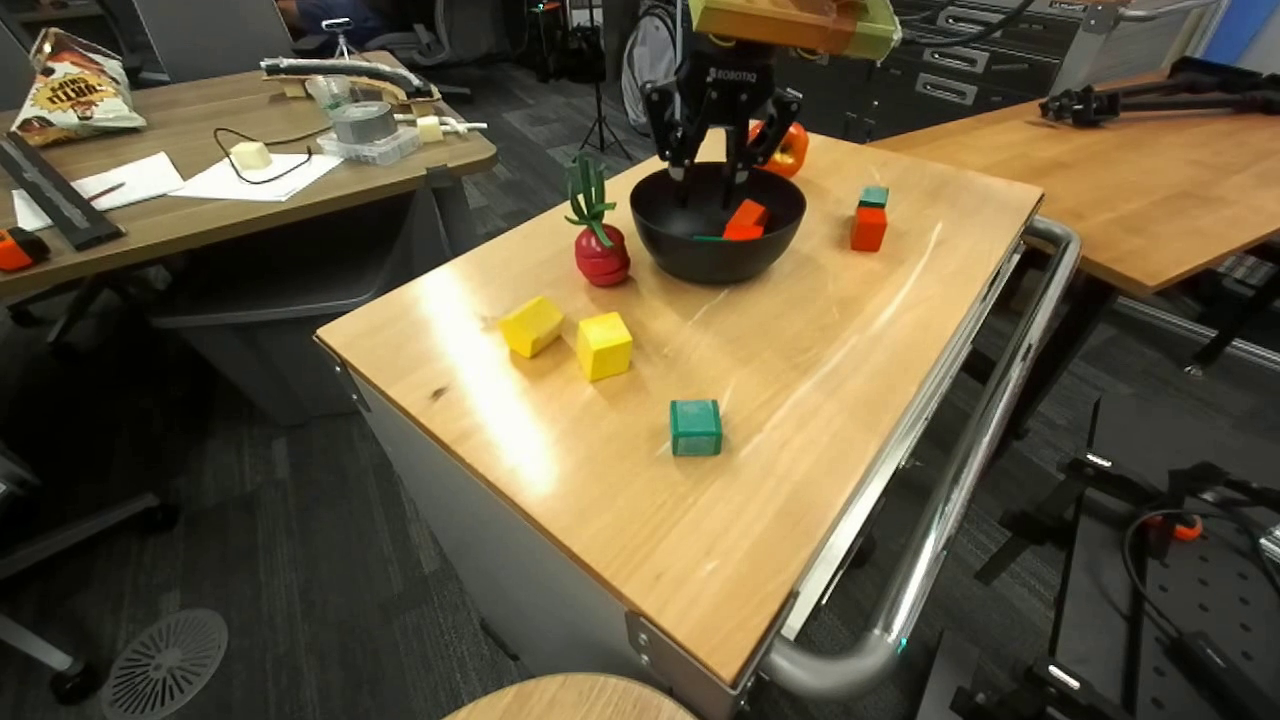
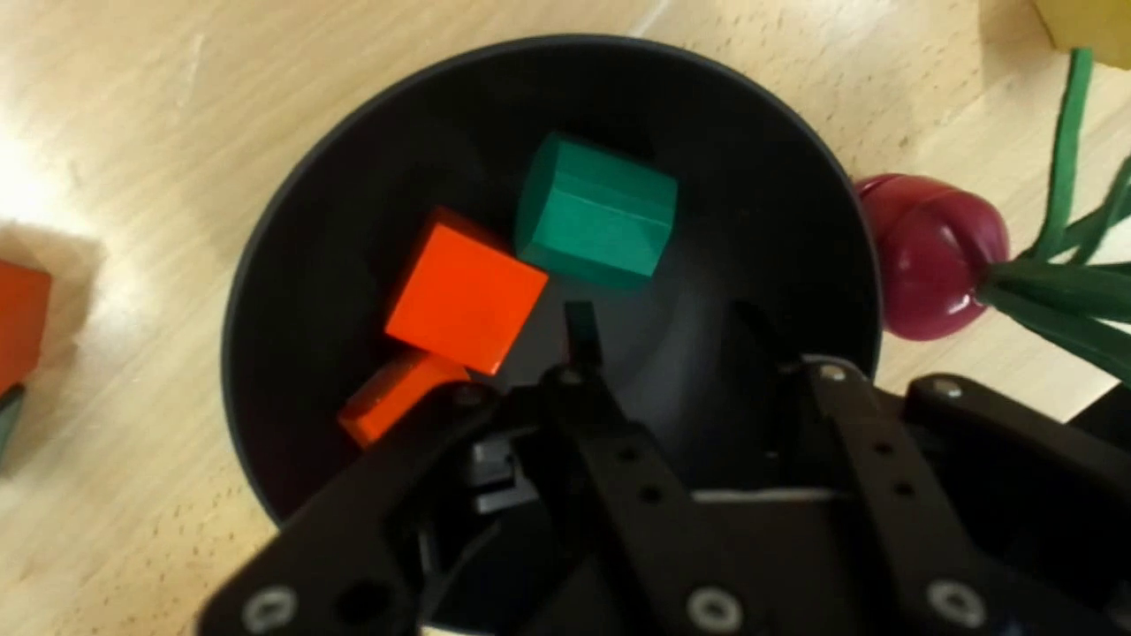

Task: Remove the blocks from the black bowl

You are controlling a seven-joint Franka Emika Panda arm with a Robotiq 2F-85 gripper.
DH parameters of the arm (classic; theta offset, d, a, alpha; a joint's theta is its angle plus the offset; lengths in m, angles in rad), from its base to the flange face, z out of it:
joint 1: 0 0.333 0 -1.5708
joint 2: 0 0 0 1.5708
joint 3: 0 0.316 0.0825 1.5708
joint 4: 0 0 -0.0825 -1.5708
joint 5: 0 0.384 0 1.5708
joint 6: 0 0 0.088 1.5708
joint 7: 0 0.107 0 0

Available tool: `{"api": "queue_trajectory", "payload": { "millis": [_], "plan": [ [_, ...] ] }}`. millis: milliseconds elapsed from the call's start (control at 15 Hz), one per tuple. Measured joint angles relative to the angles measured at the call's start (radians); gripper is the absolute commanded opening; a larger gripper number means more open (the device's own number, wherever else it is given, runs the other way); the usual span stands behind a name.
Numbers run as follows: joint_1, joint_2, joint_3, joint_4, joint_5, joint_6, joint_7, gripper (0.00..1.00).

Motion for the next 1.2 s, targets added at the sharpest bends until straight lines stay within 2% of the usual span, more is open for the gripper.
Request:
{"api": "queue_trajectory", "payload": {
  "millis": [200,267,533,667,800,933,1000,1133,1200],
  "plan": [
    [0.001,0.04,0.0,0.03,0.0,-0.028,0.0,0.89],
    [0.001,0.05,0.0,0.037,0.0,-0.041,0.0,0.89],
    [0.003,0.068,0.0,0.061,0.0,-0.104,0.0,0.57],
    [0.007,0.072,0.0,0.069,0.0,-0.132,0.0,0.49],
    [0.014,0.077,0.0,0.075,-0.004,-0.154,0.002,0.52],
    [0.02,0.083,-0.001,0.084,-0.018,-0.169,0.005,0.58],
    [0.024,0.086,-0.004,0.087,-0.033,-0.171,0.011,0.64],
    [0.032,0.101,-0.011,0.094,-0.075,-0.173,0.026,0.65],
    [0.036,0.115,-0.016,0.098,-0.095,-0.173,0.036,0.72]
  ]
}}
